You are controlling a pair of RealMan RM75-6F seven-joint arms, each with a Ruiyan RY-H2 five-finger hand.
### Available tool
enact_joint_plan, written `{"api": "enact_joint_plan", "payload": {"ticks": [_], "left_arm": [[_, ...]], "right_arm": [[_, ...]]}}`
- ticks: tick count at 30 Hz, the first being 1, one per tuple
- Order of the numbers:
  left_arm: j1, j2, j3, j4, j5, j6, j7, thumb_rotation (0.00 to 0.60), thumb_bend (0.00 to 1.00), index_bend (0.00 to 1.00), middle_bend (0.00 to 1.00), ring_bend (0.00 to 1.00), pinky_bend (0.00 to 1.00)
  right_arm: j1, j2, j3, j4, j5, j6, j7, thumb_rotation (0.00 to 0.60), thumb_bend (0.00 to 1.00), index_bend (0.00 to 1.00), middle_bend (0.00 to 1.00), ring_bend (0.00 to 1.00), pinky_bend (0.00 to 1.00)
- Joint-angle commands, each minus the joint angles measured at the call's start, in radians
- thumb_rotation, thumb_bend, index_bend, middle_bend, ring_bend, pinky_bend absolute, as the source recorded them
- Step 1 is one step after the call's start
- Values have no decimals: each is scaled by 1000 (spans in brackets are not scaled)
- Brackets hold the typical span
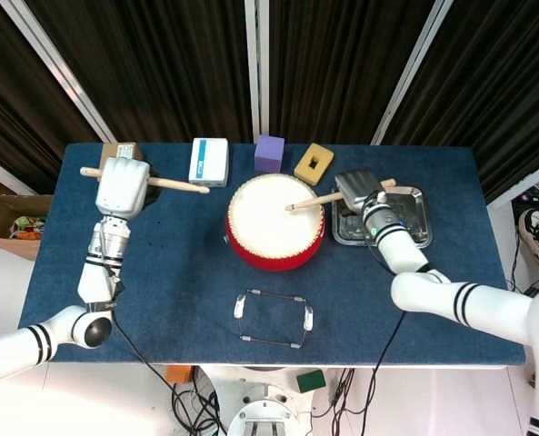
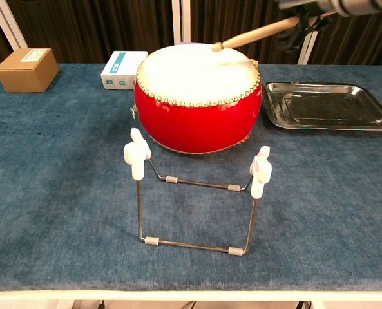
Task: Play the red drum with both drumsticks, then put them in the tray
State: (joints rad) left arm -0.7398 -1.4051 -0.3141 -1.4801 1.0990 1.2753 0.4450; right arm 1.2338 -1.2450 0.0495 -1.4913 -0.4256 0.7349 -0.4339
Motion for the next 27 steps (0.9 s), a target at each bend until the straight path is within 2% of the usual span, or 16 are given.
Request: {"api": "enact_joint_plan", "payload": {"ticks": [1,3,7,15,18,22,27], "left_arm": [[27,18,9,-16,13,21,-17,600,375,1000,1000,1000,1000],[49,27,22,-25,22,36,-28,600,375,1000,1000,1000,1000],[71,36,35,-33,27,42,-36,600,374,1000,1000,1000,1000],[96,45,44,-43,30,49,-31,600,373,1000,1000,1000,1000],[101,47,46,-49,24,44,-23,600,373,1000,1000,1000,1000],[104,51,45,-58,17,37,-15,600,373,1000,1000,1000,1000],[107,52,42,-65,17,35,-13,600,373,1000,1000,1000,1000]], "right_arm": [[-97,98,27,-69,-98,42,100,600,1000,1000,1000,1000,979],[-149,127,3,-63,-133,37,128,600,1000,1000,1000,1000,979],[-216,116,-19,1,-179,10,180,600,1000,1000,1000,1000,977],[-291,-15,-18,223,-263,-97,284,600,971,1000,1000,1000,955],[-296,-80,-6,312,-280,-137,307,600,886,1000,1000,981,921],[-293,-151,7,404,-299,-191,325,600,697,1000,984,882,817],[-281,-215,3,497,-292,-240,304,600,509,970,855,728,704]]}}
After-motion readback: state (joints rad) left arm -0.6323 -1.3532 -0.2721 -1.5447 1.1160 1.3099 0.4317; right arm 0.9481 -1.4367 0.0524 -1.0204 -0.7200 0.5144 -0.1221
